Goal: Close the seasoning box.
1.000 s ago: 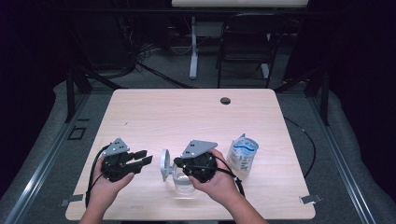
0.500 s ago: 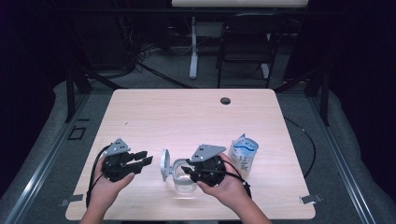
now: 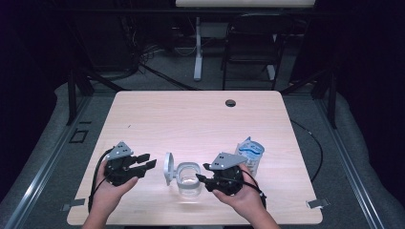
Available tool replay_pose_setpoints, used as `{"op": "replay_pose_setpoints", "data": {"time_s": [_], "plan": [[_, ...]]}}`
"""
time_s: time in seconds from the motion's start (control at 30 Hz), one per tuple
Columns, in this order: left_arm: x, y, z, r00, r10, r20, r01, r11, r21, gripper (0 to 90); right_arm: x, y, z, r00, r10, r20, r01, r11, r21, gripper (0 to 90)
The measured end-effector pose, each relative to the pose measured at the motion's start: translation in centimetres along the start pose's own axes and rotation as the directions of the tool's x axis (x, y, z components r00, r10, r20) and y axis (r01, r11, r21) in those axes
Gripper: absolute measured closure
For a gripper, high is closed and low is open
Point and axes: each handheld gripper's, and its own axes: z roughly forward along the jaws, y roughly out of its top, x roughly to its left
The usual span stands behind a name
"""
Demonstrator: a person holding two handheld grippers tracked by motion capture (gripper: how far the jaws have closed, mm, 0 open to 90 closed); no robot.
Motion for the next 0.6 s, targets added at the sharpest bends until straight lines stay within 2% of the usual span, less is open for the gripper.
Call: {"op": "replay_pose_setpoints", "data": {"time_s": [0.1,0.23,0.6], "plan": [[0.0,0.0,0.0,1.0,-0.003,0.006,0.003,1.0,-0.005,59.1,-0.1,-0.6,-0.2,0.9996,-0.003,0.026,0.004,1.0,-0.012,54.9],[-0.1,0.1,-0.1,0.9999,-0.003,0.013,0.004,1.0,-0.005,58.0,-0.3,-1.1,-0.7,0.9995,0.008,0.031,-0.008,1.0,-0.005,52.9],[-0.5,0.1,0.0,1.0,0.007,-0.005,-0.007,1.0,0.004,58.8,-1.1,-2.6,-1.1,0.9972,0.038,0.065,-0.04,0.999,0.02,56.0]]}}
